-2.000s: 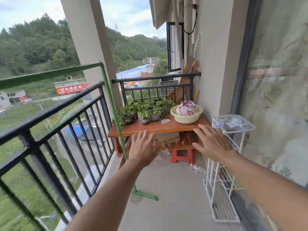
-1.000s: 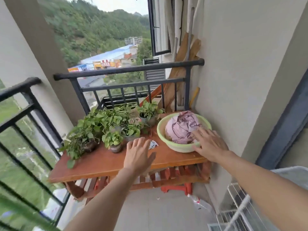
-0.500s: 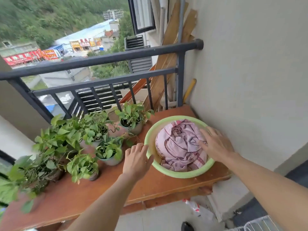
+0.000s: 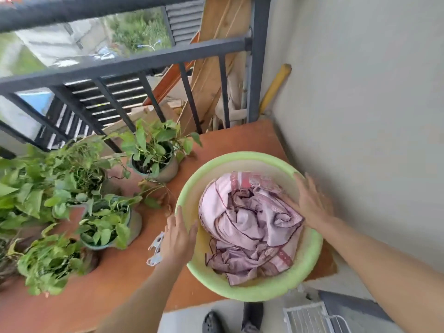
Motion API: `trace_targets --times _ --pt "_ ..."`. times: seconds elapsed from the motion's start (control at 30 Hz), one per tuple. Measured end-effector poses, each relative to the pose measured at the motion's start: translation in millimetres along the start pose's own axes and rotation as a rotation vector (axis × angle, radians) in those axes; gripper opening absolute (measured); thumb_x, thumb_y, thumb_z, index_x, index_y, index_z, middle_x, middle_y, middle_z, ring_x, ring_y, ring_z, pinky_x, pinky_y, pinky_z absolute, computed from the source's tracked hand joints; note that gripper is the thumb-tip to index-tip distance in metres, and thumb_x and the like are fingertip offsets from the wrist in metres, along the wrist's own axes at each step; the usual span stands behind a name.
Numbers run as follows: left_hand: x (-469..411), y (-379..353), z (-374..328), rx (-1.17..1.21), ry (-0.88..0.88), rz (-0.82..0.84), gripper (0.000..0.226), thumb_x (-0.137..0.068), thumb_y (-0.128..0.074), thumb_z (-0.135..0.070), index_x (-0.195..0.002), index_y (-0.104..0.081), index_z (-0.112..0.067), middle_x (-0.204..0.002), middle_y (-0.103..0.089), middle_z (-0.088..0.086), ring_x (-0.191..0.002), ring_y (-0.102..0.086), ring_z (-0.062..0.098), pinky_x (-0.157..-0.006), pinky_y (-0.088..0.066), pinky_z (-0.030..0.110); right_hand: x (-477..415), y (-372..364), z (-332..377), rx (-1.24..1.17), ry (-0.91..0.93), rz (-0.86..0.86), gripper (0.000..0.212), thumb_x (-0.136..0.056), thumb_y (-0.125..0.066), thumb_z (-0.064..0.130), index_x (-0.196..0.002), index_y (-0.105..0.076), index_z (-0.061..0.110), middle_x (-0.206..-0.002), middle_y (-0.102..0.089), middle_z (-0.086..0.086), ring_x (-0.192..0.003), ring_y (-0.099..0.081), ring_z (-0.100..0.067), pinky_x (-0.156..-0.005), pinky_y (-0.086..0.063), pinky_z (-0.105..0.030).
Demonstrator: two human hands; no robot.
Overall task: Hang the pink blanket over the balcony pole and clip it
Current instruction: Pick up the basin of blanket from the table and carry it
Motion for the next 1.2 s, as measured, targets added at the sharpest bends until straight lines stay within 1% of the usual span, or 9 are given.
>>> trace_targets --times 0.07,0.13,0.27,0.37,0.5,0.67,0.9,1.03,1.2 --pt "-2 -10 -3 0.020 0.046 -0.017 0.070 -0.095 -0.039 -0.049 -0.151 -0.009 -0.020 -0.139 -0.033 0.014 -0.109 -0.053 0.037 -0.069 -0.040 0.037 -5 -6 -2 -0.030 -0.021 -0.010 0.105 -0.060 -0.012 0.086 -0.148 -0.017 0.028 -0.155 -0.018 -0.008 -0.125 -0.046 -0.038 -0.089 -0.048 -0.048" --pt "-2 -13 -2 0.016 0.089 -0.047 0.069 -0.095 -0.037 -0.050 -0.151 -0.009 -0.022 -0.135 -0.035 0.014 -0.101 -0.055 0.038 -0.063 -0.036 0.035 -7 -8 -2 -0.019 -0.010 -0.044 0.108 -0.059 -0.011 0.088 -0.148 -0.019 0.025 -0.150 -0.026 -0.008 -0.117 -0.052 -0.036 -0.082 -0.051 -0.046" --pt "-4 -9 -3 0.046 0.130 -0.057 0.066 -0.095 -0.038 -0.050 -0.150 -0.013 -0.023 -0.129 -0.037 0.015 -0.094 -0.058 0.040 -0.062 -0.036 0.035 -4 0 0 -0.013 0.035 -0.073 0.105 -0.063 -0.016 0.088 -0.146 -0.022 0.024 -0.139 -0.037 -0.008 -0.112 -0.054 -0.033 -0.075 -0.049 -0.040" --pt "1 9 -1 0.066 0.168 -0.081 0.062 -0.095 -0.037 -0.049 -0.148 -0.016 -0.023 -0.125 -0.039 0.016 -0.093 -0.058 0.042 -0.065 -0.036 0.038 -4 15 17 -0.032 0.092 -0.084 0.096 -0.071 -0.027 0.085 -0.145 -0.028 0.023 -0.137 -0.040 -0.008 -0.111 -0.055 -0.035 -0.078 -0.048 -0.040" --pt "27 51 16 0.065 0.251 -0.179 0.063 -0.094 -0.037 -0.050 -0.147 -0.016 -0.022 -0.122 -0.040 0.015 -0.094 -0.059 0.040 -0.074 -0.043 0.041 -7 42 61 -0.160 0.219 -0.126 0.110 -0.062 -0.021 0.095 -0.141 -0.036 0.020 -0.131 -0.045 -0.012 -0.112 -0.055 -0.037 -0.086 -0.049 -0.047" --pt "70 117 51 0.069 0.333 -0.336 0.065 -0.093 -0.037 -0.054 -0.145 -0.016 -0.022 -0.119 -0.041 0.014 -0.091 -0.059 0.037 -0.070 -0.041 0.038 17 86 138 -0.144 0.393 -0.159 0.091 -0.072 -0.039 0.079 -0.144 -0.031 0.024 -0.139 -0.040 -0.006 -0.118 -0.052 -0.032 -0.085 -0.048 -0.042" --pt "186 186 124 0.147 0.534 -0.557 0.063 -0.092 -0.042 -0.053 -0.144 -0.018 -0.026 -0.114 -0.042 0.012 -0.099 -0.058 0.038 -0.080 -0.045 0.043 91 111 263 -0.123 0.705 -0.188 0.093 -0.073 -0.035 0.083 -0.145 -0.030 0.025 -0.140 -0.039 -0.008 -0.111 -0.056 -0.034 -0.076 -0.048 -0.039" --pt "283 199 176 0.151 0.675 -0.671 0.065 -0.090 -0.045 -0.051 -0.144 -0.017 -0.026 -0.117 -0.043 0.014 -0.101 -0.058 0.039 -0.079 -0.045 0.043 164 95 326 -0.084 0.883 -0.142 0.093 -0.072 -0.034 0.081 -0.146 -0.027 0.025 -0.140 -0.039 -0.009 -0.104 -0.058 -0.035 -0.065 -0.041 -0.034" --pt "408 184 225 0.138 0.934 -0.728 0.062 -0.092 -0.042 -0.051 -0.142 -0.019 -0.025 -0.122 -0.044 0.017 -0.096 -0.060 0.039 -0.069 -0.041 0.037 264 48 391 -0.065 1.100 -0.031 0.084 -0.078 -0.043 0.076 -0.146 -0.028 0.029 -0.135 -0.041 -0.010 -0.104 -0.058 -0.035 -0.067 -0.035 -0.033"
Point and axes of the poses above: each hand's wrist, its own x-axis away from the middle knuckle, its own y-axis out of the back of the hand, z = x × y, the point moved 4 cm from there along -x, towards the middle knuckle
